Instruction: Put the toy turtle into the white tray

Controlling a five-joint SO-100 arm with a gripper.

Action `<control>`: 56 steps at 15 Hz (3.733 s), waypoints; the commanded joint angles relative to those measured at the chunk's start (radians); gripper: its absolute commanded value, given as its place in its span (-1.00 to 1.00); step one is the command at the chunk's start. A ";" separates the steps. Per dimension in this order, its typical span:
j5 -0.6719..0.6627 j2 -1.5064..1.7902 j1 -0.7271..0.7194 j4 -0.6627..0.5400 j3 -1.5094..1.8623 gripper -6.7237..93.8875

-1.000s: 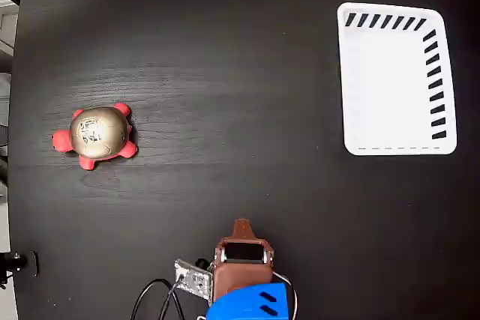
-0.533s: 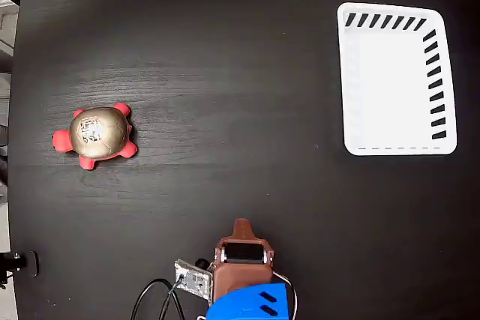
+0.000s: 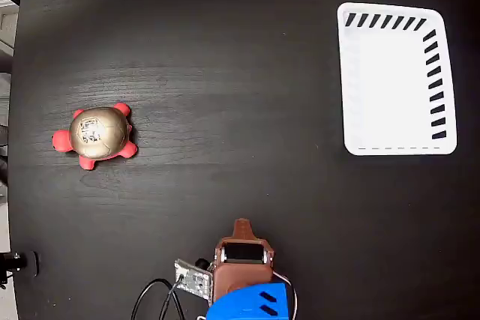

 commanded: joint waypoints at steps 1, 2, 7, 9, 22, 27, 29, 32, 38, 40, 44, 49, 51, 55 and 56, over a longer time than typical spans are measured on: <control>0.005 0.072 -0.008 0.011 -0.006 -0.88; 0.005 0.072 -0.008 0.011 -0.006 -0.88; 0.020 -0.006 -0.061 -0.043 -0.034 -0.88; 0.038 -0.241 -0.104 -0.156 -0.160 -0.88; 0.207 -1.483 -0.428 0.018 -1.328 -0.88; 0.199 -1.802 -0.511 0.083 -1.603 -0.72; 0.199 -1.887 -0.543 0.101 -1.669 -0.45; 0.206 -2.006 -0.577 0.144 -1.770 -0.11; 0.167 -2.163 -0.586 0.198 -1.878 0.23; 0.167 -2.227 -0.598 0.225 -1.925 0.30; 0.176 -2.313 -0.627 0.212 -1.954 0.35; 0.189 -2.381 -0.644 0.204 -1.987 0.35; 0.190 -2.399 -0.643 0.196 -1.991 0.35; 0.193 -2.447 -0.646 0.195 -2.020 0.35; 0.195 -2.454 -0.646 0.193 -2.026 0.35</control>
